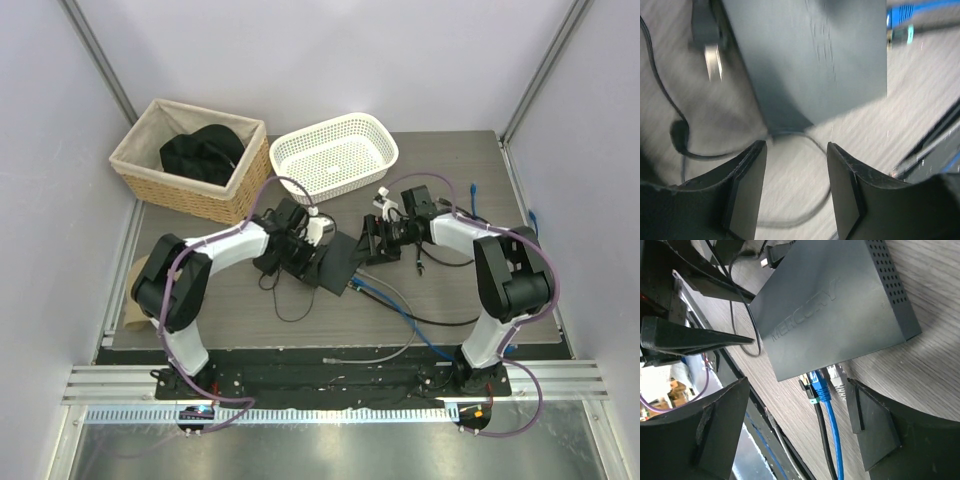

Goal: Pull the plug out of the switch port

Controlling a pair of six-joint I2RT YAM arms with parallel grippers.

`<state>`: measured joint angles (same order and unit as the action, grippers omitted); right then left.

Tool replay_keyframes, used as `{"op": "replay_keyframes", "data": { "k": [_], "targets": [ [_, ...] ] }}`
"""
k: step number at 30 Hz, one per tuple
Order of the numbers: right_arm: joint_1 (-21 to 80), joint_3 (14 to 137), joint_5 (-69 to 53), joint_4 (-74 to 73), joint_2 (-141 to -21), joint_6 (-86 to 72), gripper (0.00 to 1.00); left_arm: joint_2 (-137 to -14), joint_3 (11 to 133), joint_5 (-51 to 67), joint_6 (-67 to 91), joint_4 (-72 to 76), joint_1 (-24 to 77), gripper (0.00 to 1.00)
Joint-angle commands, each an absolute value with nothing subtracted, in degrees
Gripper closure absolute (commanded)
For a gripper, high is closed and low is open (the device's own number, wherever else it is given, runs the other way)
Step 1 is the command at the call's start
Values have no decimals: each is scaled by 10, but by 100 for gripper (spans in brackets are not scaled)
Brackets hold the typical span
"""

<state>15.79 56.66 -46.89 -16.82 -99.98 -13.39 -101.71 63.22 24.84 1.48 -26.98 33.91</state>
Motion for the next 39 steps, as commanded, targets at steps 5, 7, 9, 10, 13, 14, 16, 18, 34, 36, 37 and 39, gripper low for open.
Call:
{"op": "replay_keyframes", "data": {
  "k": [5, 7, 9, 10, 13, 14, 16, 18, 34, 36, 37, 39],
  "targets": [
    [125, 577, -465, -220, -955, -35, 17, -817, 580, 267, -104, -402, 292, 43],
    [126, 566, -464, -230, -951, -22, 18, -794, 579, 304, -113, -378, 291, 43],
    [127, 552, -464, -230, -951, -15, 19, -795, 583, 319, -92, -321, 294, 45],
    [126, 549, -464, -230, -952, -14, 19, -808, 594, 324, -63, -302, 296, 49],
    [126, 545, -457, -235, -957, -11, 20, -882, 630, 338, -5, -250, 302, 67],
    [126, 545, -460, -236, -962, -12, 21, -895, 635, 343, 15, -234, 303, 74],
    [126, 547, -463, -241, -971, -13, 24, -923, 634, 346, 31, -186, 308, 100],
    [126, 551, -464, -238, -983, -12, 26, -944, 645, 347, 34, -185, 313, 100],
    [125, 577, -517, -191, -1069, -20, 32, -1041, 628, 252, 2, -198, 329, 100],
    [125, 572, -523, -187, -1076, -23, 32, -1048, 630, 247, 2, -201, 330, 100],
    [125, 573, -526, -189, -1082, -23, 34, -1049, 632, 246, 2, -203, 331, 100],
    [124, 570, -527, -185, -1096, -26, 35, -1054, 637, 246, -12, -207, 334, 100]
  ]
}}
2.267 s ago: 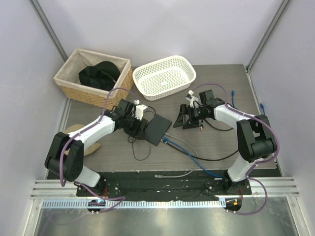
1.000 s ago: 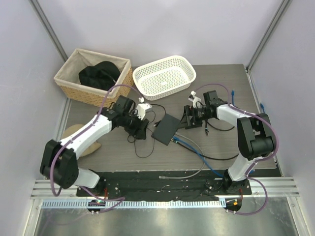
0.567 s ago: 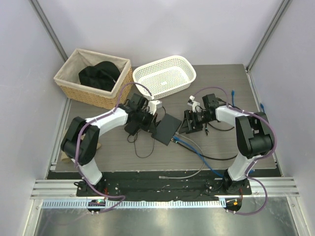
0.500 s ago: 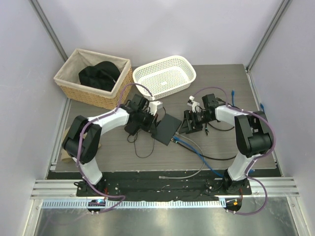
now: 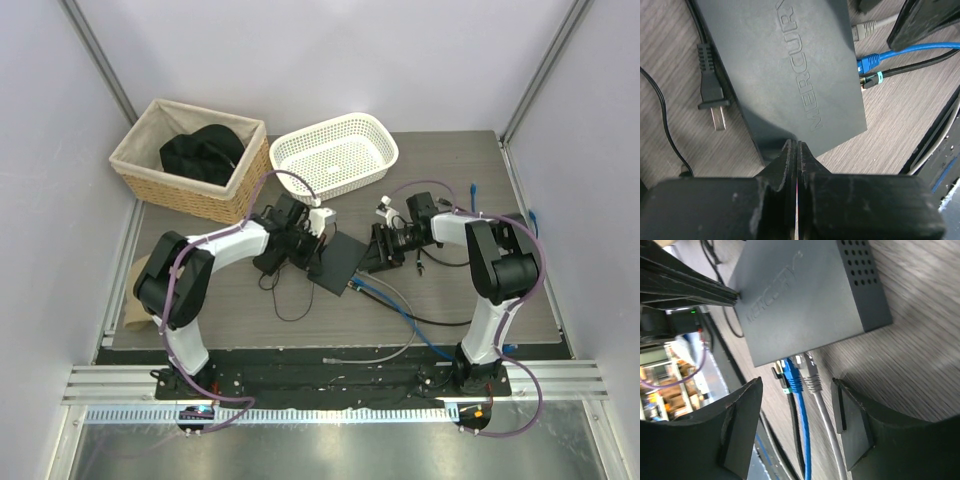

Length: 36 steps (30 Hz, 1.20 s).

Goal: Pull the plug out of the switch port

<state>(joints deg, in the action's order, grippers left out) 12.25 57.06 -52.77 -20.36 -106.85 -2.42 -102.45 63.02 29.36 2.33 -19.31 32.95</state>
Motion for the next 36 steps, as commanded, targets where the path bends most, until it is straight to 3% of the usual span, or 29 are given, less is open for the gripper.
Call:
{"op": "replay_keyframes", "data": {
  "k": [1, 18, 29, 36],
  "targets": [
    [125, 565, -528, -175, -1095, -32, 35, -1054, 639, 245, -14, -208, 334, 100],
    [125, 555, -525, -127, -1123, -68, 44, -1050, 635, 243, -17, -210, 345, 100],
    [125, 519, -603, -59, -1141, -100, 47, -1049, 634, 230, -24, -213, 350, 100],
    [125, 489, -599, -11, -1148, -127, 54, -1049, 635, 226, -25, -215, 352, 100]
  ]
}}
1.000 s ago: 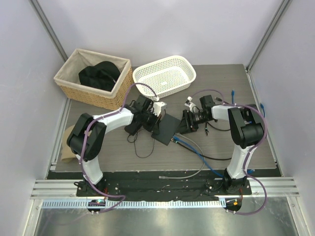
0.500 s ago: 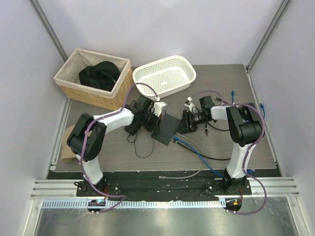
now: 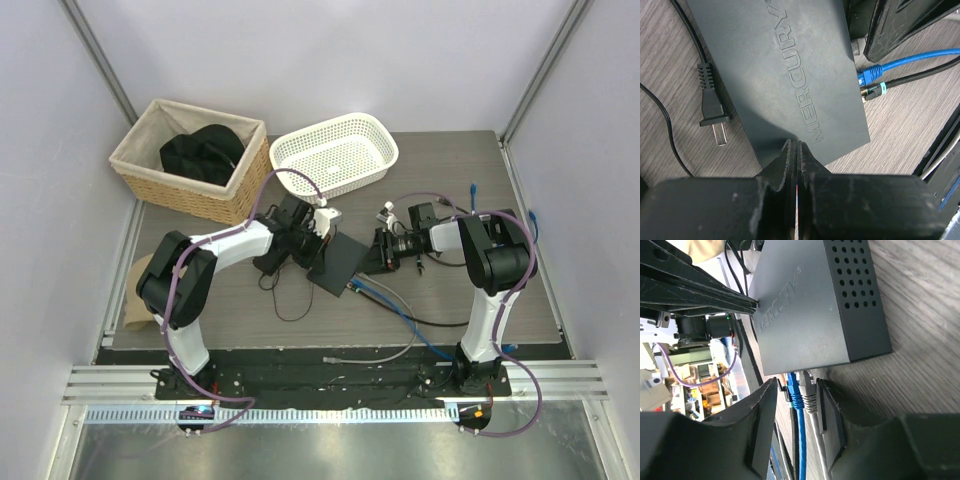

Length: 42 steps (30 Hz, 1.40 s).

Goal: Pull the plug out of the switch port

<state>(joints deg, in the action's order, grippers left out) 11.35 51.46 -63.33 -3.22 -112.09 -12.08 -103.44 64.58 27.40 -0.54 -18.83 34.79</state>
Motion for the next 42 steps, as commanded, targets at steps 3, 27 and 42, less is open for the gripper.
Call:
{"op": "replay_keyframes", "data": {
  "k": [3, 27, 42],
  "targets": [
    [125, 486, -597, -4, -1152, -130, 55, -1049, 635, 223, -27, -216, 355, 100],
    [125, 490, -532, 18, -1168, -156, 70, -1046, 630, 207, -40, -220, 366, 100],
    [140, 519, -477, -38, -1179, -158, 99, -1058, 635, 204, -40, -219, 374, 100]
  ]
}}
